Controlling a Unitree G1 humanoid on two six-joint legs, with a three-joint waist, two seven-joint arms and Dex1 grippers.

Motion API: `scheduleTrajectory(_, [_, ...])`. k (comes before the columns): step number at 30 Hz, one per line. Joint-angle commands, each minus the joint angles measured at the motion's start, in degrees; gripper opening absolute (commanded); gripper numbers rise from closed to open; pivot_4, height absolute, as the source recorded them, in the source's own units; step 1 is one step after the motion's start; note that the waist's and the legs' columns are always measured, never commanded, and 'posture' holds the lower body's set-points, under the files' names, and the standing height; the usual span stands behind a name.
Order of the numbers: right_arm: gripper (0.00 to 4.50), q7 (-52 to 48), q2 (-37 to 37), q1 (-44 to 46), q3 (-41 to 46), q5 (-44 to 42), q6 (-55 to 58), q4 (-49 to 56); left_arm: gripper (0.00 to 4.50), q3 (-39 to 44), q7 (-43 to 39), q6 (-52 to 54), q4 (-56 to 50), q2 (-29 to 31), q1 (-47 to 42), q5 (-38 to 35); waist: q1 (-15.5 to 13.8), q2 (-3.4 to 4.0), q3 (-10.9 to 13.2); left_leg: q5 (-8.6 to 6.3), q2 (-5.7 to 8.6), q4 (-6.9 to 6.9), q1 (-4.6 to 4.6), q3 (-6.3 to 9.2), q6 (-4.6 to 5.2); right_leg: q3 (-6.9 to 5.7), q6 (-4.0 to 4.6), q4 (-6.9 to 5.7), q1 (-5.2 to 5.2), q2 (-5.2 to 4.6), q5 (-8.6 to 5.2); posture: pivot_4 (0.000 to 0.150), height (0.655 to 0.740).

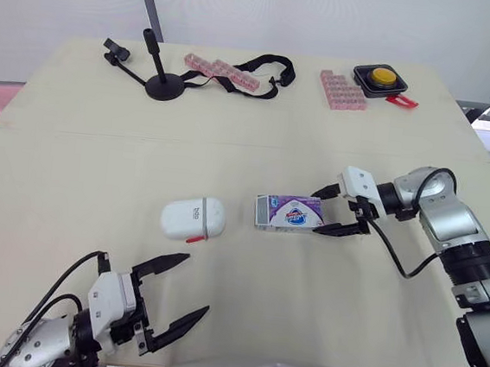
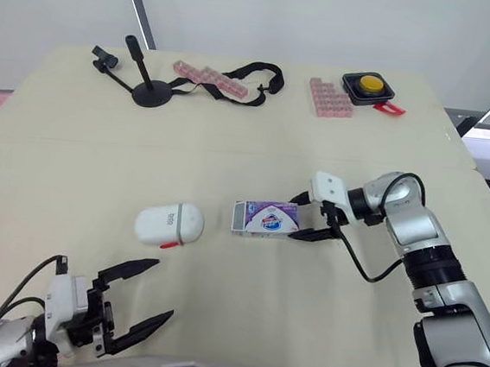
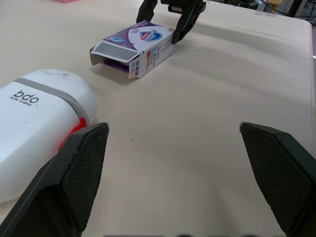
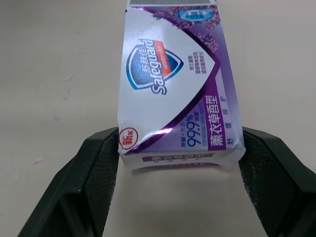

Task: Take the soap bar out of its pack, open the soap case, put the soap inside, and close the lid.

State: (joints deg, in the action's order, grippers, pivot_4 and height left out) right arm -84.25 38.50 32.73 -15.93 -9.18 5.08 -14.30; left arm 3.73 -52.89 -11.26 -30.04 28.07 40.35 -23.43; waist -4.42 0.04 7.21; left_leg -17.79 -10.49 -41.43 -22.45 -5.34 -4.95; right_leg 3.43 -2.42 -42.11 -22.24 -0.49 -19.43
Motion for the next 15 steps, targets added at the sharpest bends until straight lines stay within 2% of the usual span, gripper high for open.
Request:
scheduleTrajectory(1, [3.68, -0.5, 0.9, 0.0, 0.8, 0.0, -1.1, 0.4, 4.5, -0.1, 0.7, 0.2, -1.7, 0.8, -0.1, -0.1, 0.0, 0.0, 0.0, 0.0, 0.0, 0.0, 0.0, 0.0, 0.0, 0.0, 0.0, 0.0, 0.0, 0.0, 0.0, 0.15, 0.7096])
scheduleTrajectory(15, [3.68, -0.1, 0.7, -0.2, 1.0, -0.3, -1.4, 0.4, 4.5, -0.1, 0.9, 0.2, -1.2, 1.6, -0.1, -0.8, 0.0, 0.0, 0.0, 0.0, 0.01, -0.03, 0.0, 0.0, 0.0, 0.0, 0.0, -0.03, 0.0, 0.0, 0.0, 0.15, 0.7096])
